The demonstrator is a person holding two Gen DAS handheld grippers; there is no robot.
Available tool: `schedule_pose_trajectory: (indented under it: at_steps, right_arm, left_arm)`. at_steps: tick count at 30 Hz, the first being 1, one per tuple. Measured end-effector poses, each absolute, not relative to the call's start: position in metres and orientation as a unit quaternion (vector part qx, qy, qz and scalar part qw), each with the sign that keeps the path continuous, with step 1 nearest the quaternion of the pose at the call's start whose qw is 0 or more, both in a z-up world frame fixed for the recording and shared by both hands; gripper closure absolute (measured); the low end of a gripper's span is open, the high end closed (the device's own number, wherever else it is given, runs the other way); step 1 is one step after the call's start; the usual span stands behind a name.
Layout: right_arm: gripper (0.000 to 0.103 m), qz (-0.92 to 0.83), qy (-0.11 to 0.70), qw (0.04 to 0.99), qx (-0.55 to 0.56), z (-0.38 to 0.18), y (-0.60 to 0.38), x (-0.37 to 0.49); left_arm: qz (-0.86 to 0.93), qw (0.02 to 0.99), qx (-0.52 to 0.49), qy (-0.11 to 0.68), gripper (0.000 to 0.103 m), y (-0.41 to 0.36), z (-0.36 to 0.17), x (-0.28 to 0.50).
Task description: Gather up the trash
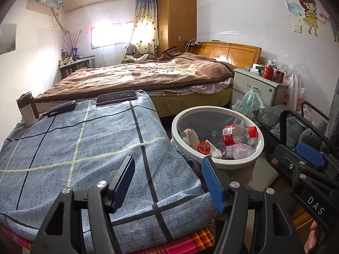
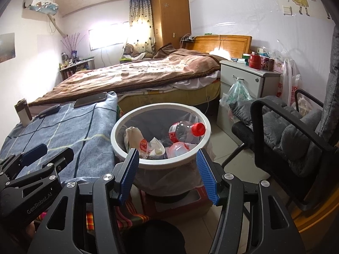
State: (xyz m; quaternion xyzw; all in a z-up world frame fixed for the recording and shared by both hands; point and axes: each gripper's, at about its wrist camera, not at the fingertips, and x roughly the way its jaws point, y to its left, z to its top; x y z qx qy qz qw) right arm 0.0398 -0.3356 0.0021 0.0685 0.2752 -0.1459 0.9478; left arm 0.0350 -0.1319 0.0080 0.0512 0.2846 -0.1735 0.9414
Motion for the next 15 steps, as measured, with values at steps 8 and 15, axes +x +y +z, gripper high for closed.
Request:
schedule_pose_trajectory:
  at_steps: [8,15]
  right_arm:
    - [0.045,-0.145,0.276,0.948,0.069,0.0022,-0.3341,0.0394]
    - [0.045,-0.143,0.276,0.948,0.071,0.002,-0.335,0.0399]
  left_arm:
    - [-0.172,0.942,0.052,0.284,0.036,-0.131,0.0087,0.0353]
    - [-0.172,0.942,0.053,0.285,0.036,-0.1318,0.0084,0.0355]
